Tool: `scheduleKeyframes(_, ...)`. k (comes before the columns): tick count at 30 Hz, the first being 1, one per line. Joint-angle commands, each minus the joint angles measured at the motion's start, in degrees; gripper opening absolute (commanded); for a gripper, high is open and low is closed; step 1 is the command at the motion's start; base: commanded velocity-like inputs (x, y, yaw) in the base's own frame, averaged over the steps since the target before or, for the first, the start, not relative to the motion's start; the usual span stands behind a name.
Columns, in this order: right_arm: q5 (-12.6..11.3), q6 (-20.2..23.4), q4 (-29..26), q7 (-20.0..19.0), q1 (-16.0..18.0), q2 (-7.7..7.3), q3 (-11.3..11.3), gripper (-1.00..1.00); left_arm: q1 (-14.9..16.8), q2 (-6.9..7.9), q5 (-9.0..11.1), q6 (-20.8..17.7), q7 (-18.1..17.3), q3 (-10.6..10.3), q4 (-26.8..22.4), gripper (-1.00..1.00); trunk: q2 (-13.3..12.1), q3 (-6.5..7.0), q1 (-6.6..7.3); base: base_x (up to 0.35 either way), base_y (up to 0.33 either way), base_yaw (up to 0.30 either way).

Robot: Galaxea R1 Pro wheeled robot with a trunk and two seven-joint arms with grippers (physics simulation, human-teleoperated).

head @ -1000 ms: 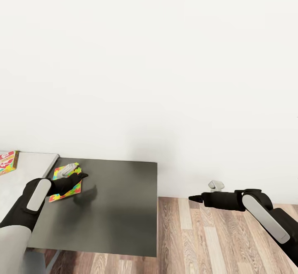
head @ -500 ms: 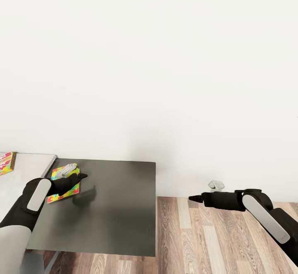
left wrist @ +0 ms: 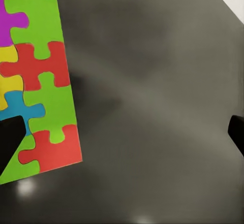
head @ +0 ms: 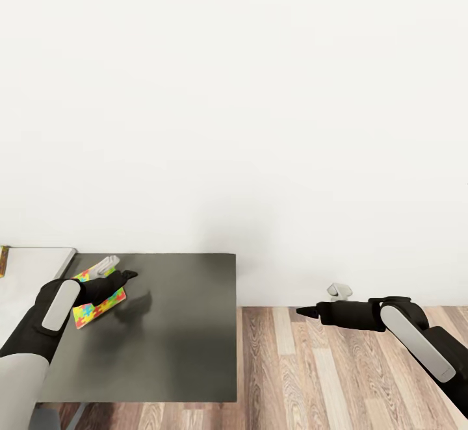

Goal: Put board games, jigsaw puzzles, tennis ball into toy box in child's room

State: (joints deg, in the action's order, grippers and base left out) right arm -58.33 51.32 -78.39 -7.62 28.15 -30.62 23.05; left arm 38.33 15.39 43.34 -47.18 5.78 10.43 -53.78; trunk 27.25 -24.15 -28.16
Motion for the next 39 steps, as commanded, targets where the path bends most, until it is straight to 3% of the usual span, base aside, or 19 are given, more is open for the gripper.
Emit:
scheduleKeyframes(1, 0.5, 0.1, 0.0, -0.5, 0.1, -0.05, 0.1, 1.0, 0.0, -0.01, 1.0, -0.3, 0.5, 0.0, 1.8, 1.0, 0.1, -0.1, -0.04, 0.0, 0.0, -0.026)
scheduleKeyframes(17, 0.5, 0.1, 0.0, -0.5, 0.1, 0.0, 0.1, 1.0, -0.5, 0.21, 1.0, -0.3, 0.2, 0.3, 0.2, 1.0, 0.1, -0.12, -0.04, 0.0, 0.0, -0.007)
scheduleKeyframes(26, 0.5, 0.1, 0.0, -0.5, 0.1, 0.02, 0.1, 1.0, -4.6, 0.58, 1.2, -0.9, 0.1, 1.8, -8.7, 1.0, 0.1, -0.12, -0.04, 0.0, 0.0, 0.0)
scheduleKeyframes(39, 0.5, 0.1, 0.0, -0.5, 0.1, 0.1, 0.1, 1.0, -10.6, 0.62, 1.7, -4.0, 0.0, 7.4, -22.9, 1.0, 0.1, -0.12, -0.04, 0.0, 0.0, 0.0)
